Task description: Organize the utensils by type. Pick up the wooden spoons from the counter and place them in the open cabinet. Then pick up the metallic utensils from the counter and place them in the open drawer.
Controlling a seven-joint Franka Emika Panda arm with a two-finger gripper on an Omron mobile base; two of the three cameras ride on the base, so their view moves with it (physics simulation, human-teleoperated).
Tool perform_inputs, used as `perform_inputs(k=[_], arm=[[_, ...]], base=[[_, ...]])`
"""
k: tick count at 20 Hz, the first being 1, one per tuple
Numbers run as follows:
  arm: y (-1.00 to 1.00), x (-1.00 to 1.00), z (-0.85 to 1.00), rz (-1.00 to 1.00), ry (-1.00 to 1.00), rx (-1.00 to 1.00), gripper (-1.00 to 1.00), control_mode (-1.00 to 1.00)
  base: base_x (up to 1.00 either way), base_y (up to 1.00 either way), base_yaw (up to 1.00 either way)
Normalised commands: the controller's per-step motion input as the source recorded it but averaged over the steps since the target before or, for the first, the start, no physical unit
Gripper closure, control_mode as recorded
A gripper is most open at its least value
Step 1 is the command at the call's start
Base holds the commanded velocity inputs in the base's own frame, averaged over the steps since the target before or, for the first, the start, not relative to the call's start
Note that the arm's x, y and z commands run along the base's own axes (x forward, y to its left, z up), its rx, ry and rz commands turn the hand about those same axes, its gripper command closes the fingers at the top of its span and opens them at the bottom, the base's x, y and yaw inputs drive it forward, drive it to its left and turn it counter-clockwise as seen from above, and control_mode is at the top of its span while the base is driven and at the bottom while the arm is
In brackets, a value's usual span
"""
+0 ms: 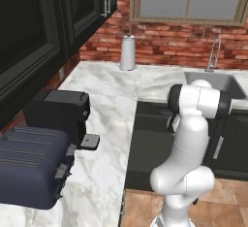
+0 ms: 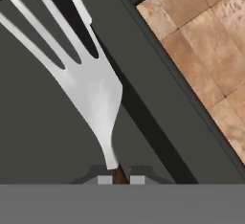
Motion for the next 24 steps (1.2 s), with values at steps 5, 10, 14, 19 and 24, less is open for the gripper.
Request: perform_inputs(k=[5,10,14,19,24], arm=[[-0.04,-0.02,-0.07,0.00,0.00,0.01,1.00,-1.00],[0.16,0.01,0.29,0.00,0.00,0.00,1.00,-1.00],[0.45,0.27,0.19,0.00,0.00,0.00,1.00,-1.00],[0.55,0.52,-0.01,0.00,0.00,0.01,1.00,-1.00],[0.16,0.32,-0.28,0.00,0.04,0.09,1.00,-1.00]], base=[[0.00,0.00,0.00],[0.00,0.00,0.00],[0.00,0.00,0.00],[0.00,0.00,0.00],[0.00,0.00,0.00]])
